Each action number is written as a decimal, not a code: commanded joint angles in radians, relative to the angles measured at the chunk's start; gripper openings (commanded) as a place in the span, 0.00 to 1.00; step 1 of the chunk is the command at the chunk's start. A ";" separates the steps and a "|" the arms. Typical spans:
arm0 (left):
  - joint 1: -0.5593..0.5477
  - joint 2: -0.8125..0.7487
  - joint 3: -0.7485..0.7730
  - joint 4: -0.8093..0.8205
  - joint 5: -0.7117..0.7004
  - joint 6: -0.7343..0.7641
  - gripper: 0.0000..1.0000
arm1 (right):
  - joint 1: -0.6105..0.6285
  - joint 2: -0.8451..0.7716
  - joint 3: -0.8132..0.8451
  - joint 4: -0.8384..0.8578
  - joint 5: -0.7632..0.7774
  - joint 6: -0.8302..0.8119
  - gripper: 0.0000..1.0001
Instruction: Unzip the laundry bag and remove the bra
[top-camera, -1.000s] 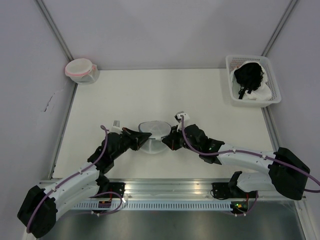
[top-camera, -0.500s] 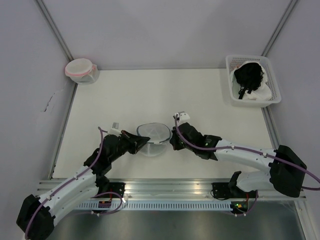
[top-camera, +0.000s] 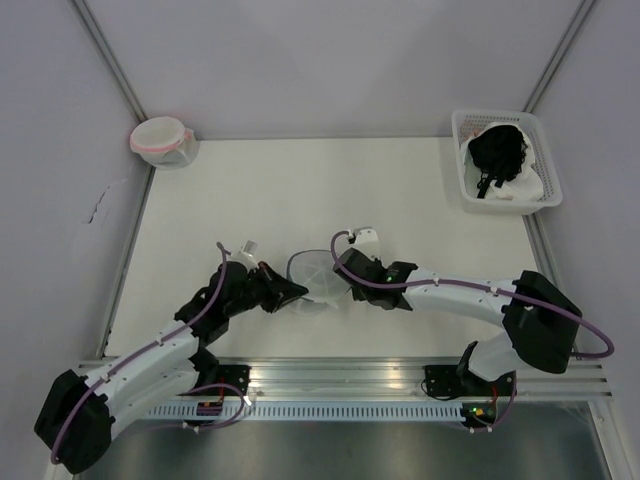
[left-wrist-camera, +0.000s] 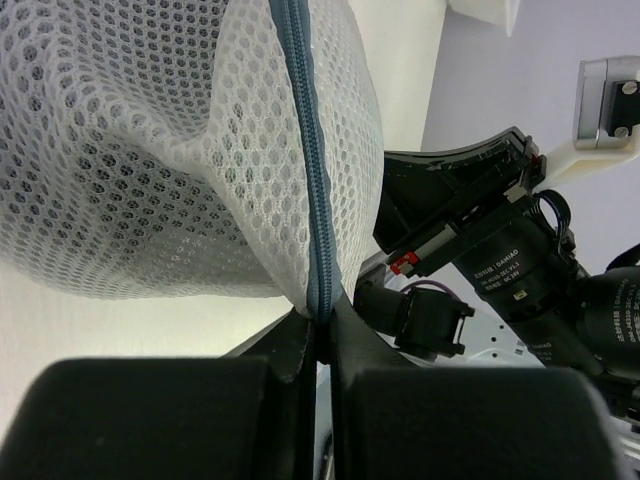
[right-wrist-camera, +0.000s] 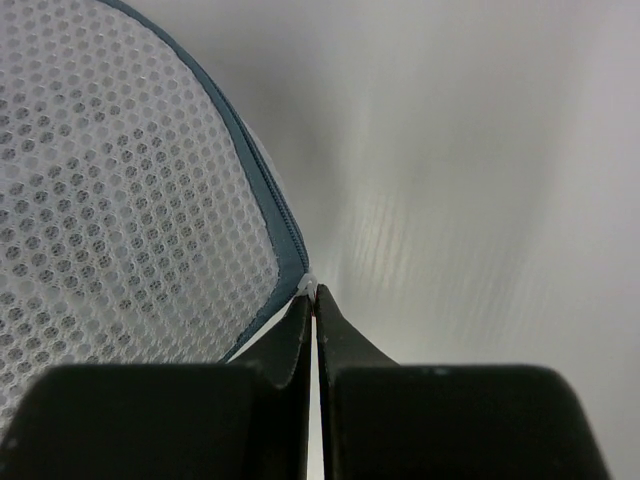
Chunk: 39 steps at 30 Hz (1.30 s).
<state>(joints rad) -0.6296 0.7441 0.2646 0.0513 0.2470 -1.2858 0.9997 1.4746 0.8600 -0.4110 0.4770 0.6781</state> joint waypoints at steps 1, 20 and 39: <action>0.005 0.089 0.076 0.034 0.064 0.147 0.02 | -0.021 -0.038 -0.019 -0.123 0.147 -0.015 0.00; 0.011 0.433 0.283 0.167 -0.017 0.168 0.66 | -0.022 -0.243 -0.101 -0.115 0.092 -0.009 0.00; -0.015 -0.068 0.012 0.064 -0.015 -0.066 0.76 | -0.019 -0.246 -0.139 0.307 -0.472 -0.097 0.01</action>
<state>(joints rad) -0.6327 0.6250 0.2871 -0.0391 0.1978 -1.2903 0.9779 1.2491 0.7238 -0.1738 0.0784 0.5976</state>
